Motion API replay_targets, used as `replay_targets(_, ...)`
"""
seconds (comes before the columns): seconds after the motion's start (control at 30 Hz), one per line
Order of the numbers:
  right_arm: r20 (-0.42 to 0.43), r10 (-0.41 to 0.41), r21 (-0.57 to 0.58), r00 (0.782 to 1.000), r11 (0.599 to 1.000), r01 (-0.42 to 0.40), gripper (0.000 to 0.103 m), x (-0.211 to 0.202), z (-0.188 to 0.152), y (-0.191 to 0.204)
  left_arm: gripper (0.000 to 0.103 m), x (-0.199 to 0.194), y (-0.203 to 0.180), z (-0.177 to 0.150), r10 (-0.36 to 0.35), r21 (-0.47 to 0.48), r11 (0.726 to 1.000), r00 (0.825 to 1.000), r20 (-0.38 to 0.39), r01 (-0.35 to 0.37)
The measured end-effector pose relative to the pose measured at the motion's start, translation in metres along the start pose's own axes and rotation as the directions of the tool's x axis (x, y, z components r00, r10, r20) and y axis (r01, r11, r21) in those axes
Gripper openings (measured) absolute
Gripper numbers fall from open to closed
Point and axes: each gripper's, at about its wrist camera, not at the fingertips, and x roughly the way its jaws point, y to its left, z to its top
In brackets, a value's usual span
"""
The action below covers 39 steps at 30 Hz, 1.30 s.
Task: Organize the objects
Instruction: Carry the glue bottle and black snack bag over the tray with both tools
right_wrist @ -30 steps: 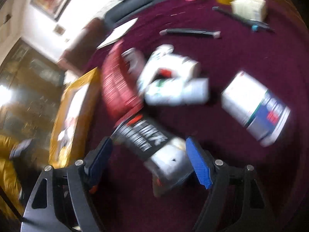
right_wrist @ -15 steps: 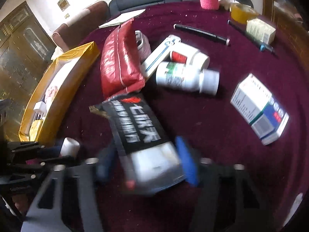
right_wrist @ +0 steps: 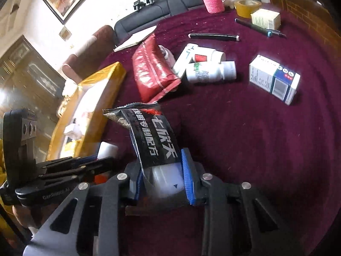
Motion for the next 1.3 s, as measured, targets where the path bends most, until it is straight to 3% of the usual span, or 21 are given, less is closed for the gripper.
replay_targets(0.27, 0.017, 0.027, 0.028, 0.999, 0.999, -0.027, 0.027, -0.010, -0.002, 0.035, 0.023, -0.050, 0.019, 0.004, -0.033, -0.055, 0.998, 0.998, 0.055, 0.036)
replay_targets(0.63, -0.029, 0.140, 0.065, 0.990, 0.988, -0.138, 0.027, 0.020, 0.017, 0.098, 0.023, -0.108, 0.093, 0.046, 0.065, -0.176, 0.984, 0.984, 0.164, -0.036)
replay_targets(0.93, -0.060, 0.127, 0.051, 0.990, 0.991, -0.124, 0.027, 0.075, 0.063, 0.146, 0.023, -0.080, 0.148, 0.100, 0.133, -0.218, 0.971, 0.982, 0.134, -0.101)
replay_targets(1.3, -0.104, 0.077, 0.120, 0.992, 0.991, -0.064, 0.027, 0.150, 0.104, 0.159, 0.023, -0.030, 0.207, 0.136, 0.160, -0.283, 0.950, 0.985, 0.070, -0.135)
